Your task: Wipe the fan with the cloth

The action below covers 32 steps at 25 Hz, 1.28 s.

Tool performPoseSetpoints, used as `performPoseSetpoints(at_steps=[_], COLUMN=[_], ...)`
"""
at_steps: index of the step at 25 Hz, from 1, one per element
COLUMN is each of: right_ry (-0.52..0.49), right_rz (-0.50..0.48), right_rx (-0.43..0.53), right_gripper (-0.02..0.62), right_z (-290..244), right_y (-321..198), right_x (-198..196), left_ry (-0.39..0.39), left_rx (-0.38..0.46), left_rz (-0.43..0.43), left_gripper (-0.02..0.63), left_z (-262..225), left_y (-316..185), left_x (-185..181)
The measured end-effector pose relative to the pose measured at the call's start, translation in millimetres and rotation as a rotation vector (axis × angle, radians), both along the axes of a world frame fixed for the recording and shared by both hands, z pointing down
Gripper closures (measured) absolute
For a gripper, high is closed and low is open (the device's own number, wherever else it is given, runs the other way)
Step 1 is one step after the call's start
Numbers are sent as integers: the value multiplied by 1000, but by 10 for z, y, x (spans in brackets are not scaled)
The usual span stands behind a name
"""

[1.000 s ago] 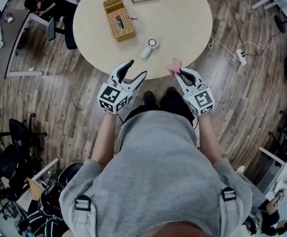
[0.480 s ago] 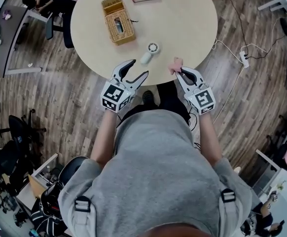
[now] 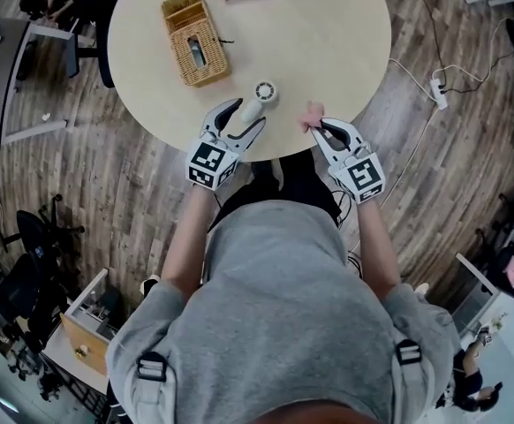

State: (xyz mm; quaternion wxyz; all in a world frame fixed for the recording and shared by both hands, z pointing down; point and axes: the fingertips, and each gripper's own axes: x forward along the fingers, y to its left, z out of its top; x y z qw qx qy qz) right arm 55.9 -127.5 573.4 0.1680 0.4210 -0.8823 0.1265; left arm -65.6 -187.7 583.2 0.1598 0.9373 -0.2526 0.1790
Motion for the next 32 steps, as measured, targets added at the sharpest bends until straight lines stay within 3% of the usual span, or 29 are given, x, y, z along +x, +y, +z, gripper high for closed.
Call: performPoseSetpoints(at_steps=[6,14,18,32], right_ry=[0,-7,-6,-15], right_rz=[-23,-46,-49,-27], right_rx=[-36,-72,-89,-143], right_gripper=[561,561,561,560], right_z=[143,250,298,480], right_y=[-208,-377,-372,-440], right_x=[25,6,40,171], left_ry=[-43,-161,-243,-302], left_rx=[-80,-136,-125,-109], left_rz=[-2,7,20,90], left_gripper=[324,257,229,184], left_z=[486,1148,1515,1872], left_y=[-207,-309,-341,-555], left_x=[140,194,213,509])
